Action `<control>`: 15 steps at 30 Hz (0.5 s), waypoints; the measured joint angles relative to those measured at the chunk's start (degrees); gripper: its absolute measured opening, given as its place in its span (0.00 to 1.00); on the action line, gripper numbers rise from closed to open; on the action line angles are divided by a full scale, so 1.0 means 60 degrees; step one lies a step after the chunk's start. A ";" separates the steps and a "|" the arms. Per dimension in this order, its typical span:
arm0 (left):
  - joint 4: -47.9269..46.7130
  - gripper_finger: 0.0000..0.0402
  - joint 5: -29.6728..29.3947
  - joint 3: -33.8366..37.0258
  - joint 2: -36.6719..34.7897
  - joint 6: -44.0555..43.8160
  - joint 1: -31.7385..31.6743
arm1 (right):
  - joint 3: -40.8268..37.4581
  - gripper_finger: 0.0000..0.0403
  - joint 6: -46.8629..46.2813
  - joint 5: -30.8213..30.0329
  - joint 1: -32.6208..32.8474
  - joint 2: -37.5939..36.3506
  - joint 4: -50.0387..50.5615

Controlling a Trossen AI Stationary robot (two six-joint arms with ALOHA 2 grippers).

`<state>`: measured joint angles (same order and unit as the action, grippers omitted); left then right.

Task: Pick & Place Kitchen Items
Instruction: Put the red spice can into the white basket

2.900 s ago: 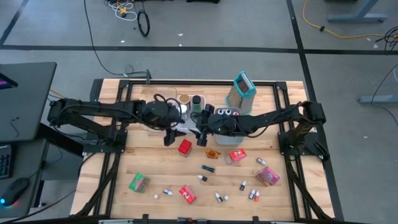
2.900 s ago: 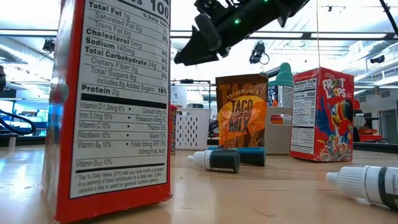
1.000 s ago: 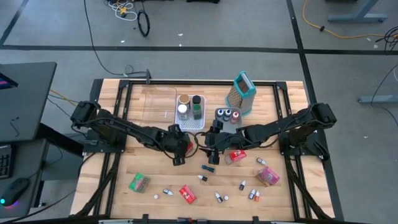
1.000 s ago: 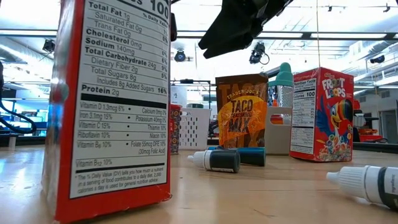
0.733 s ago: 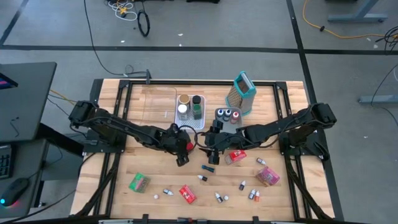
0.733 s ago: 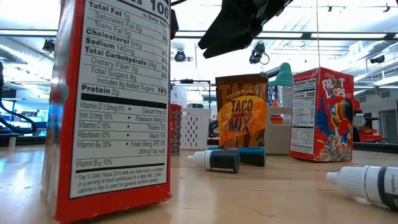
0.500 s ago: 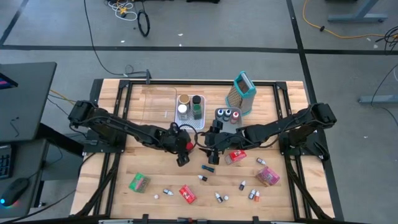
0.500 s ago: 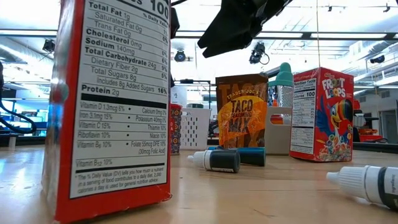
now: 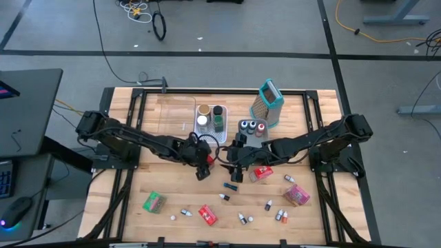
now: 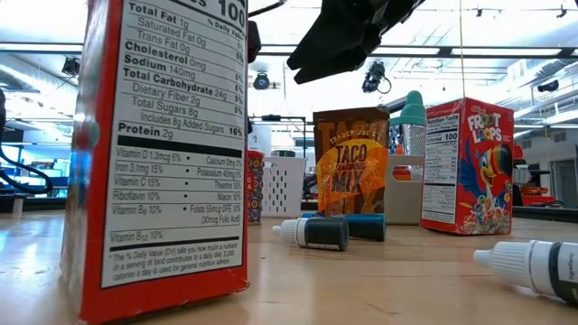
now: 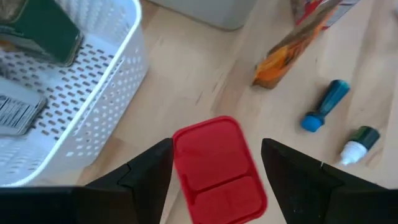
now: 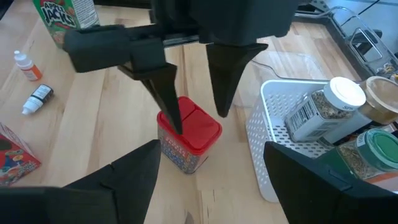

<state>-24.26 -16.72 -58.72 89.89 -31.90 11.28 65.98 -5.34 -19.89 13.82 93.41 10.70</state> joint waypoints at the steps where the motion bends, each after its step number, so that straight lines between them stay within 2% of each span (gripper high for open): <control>1: -0.0092 0.64 0.0041 0.0000 0.0000 -0.0046 -0.0050 | 0.0000 0.74 0.0000 -0.0001 -0.0004 0.0000 0.0000; 10: -0.0290 0.80 0.0220 0.0000 0.0034 -0.0415 -0.0205 | 0.0000 0.74 0.0004 -0.0002 -0.0002 0.0000 0.0000; 15: -0.0301 0.83 0.0195 0.0000 0.0044 -0.0797 -0.0039 | 0.0000 0.74 0.0007 -0.0005 -0.0004 0.0000 0.0000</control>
<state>-26.06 -15.55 -58.72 90.15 -36.68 11.05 65.98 -5.30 -19.92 13.80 93.41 10.70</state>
